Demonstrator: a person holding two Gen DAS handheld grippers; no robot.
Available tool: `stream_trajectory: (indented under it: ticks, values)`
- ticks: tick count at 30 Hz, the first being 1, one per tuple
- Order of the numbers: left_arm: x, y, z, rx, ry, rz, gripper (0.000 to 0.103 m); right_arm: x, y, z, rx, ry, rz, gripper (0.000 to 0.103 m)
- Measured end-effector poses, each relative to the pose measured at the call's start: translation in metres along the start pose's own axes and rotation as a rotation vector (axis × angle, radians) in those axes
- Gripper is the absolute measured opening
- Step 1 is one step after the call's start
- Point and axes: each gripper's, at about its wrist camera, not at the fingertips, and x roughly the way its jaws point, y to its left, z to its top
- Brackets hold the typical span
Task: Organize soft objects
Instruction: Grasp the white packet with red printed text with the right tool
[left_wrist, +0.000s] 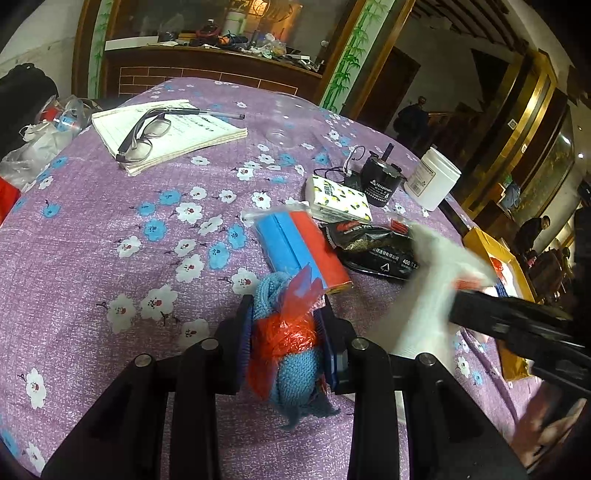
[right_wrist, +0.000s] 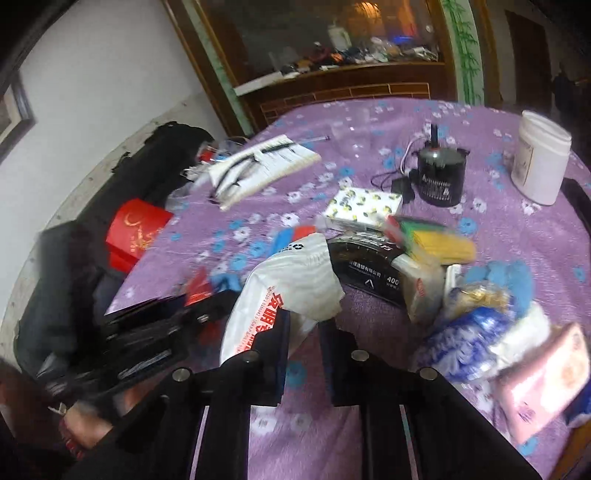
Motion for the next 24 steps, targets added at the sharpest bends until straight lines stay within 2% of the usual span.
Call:
stream_trajectory:
  ticks: [3, 5, 7, 9, 10, 11, 13, 15, 16, 17, 19, 24]
  values:
    - [0.0, -0.002, 0.0, 0.006, 0.002, -0.001, 0.029, -0.025, 0.008, -0.002, -0.089, 0.014, 0.017, 0.016]
    - [0.001, -0.004, -0.001, 0.014, 0.003, 0.0, 0.029, -0.036, 0.013, -0.004, -0.162, 0.045, 0.014, 0.021]
    - [0.001, -0.005, -0.001, 0.02, 0.003, -0.002, 0.029, -0.035, 0.015, -0.009, -0.238, 0.134, 0.036, 0.022]
    - [0.001, -0.006, -0.001, 0.026, 0.002, -0.003, 0.029, -0.027, 0.015, -0.015, -0.281, 0.171, -0.002, 0.027]
    - [0.0, -0.006, -0.001, 0.028, 0.001, -0.003, 0.029, -0.021, 0.009, -0.015, -0.259, 0.177, -0.068, 0.041]
    - [0.0, -0.006, -0.001, 0.027, 0.0, -0.003, 0.029, -0.019, 0.004, -0.016, -0.229, 0.176, -0.092, 0.049]
    - [0.001, -0.006, -0.001, 0.025, 0.003, -0.002, 0.029, -0.019, -0.005, -0.016, -0.156, 0.157, -0.069, 0.049]
    - [0.002, -0.006, -0.001, 0.023, 0.009, -0.003, 0.029, -0.025, -0.008, -0.019, -0.099, 0.141, -0.025, 0.06]
    - [0.002, -0.006, -0.001, 0.024, 0.01, -0.004, 0.029, -0.027, -0.008, -0.021, -0.079, 0.134, -0.019, 0.07]
    - [0.002, -0.007, -0.001, 0.028, 0.01, -0.004, 0.029, -0.03, -0.007, -0.024, -0.066, 0.119, -0.023, 0.074]
    - [0.002, -0.009, -0.002, 0.035, 0.01, -0.006, 0.029, -0.032, -0.005, -0.029, -0.042, 0.109, -0.019, 0.075]
    - [0.002, -0.008, -0.002, 0.034, 0.011, -0.007, 0.029, -0.009, 0.002, -0.033, -0.003, 0.163, -0.041, 0.075]
